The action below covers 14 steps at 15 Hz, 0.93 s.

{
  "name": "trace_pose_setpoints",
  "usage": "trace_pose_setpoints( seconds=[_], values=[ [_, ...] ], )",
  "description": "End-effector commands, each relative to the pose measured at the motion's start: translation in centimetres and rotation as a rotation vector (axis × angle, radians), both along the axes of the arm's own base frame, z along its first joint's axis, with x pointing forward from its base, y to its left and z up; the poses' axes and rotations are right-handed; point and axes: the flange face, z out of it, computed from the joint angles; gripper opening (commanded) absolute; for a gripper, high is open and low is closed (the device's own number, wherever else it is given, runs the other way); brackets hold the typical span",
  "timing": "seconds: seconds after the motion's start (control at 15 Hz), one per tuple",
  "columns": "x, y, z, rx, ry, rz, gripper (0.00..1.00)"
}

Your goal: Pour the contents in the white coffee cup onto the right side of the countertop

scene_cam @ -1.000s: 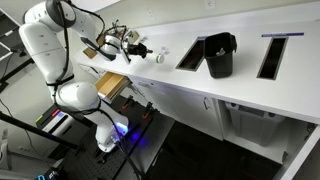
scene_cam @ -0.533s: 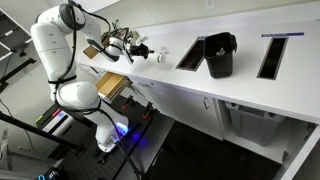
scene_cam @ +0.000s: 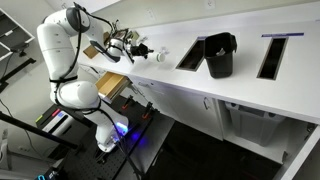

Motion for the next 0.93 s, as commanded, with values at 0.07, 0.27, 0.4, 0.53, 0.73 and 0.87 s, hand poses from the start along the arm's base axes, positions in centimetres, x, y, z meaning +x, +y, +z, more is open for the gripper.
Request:
trace_pose_setpoints(
  seconds=[0.07, 0.27, 0.4, 0.53, 0.73, 0.87],
  values=[
    [1.2, 0.4, -0.5, -0.059, 0.01, -0.008, 0.01],
    [1.6, 0.3, -1.2, -0.073, 0.015, -0.019, 0.01],
    [1.8, 0.3, -1.6, -0.089, 0.018, -0.034, 0.01],
    [1.9, 0.3, -1.8, -0.107, 0.02, -0.053, 0.01],
    [2.0, 0.4, -2.1, -0.136, 0.024, -0.077, 0.01],
    [2.1, 0.5, -2.3, -0.157, 0.026, -0.095, 0.01]
  ],
)
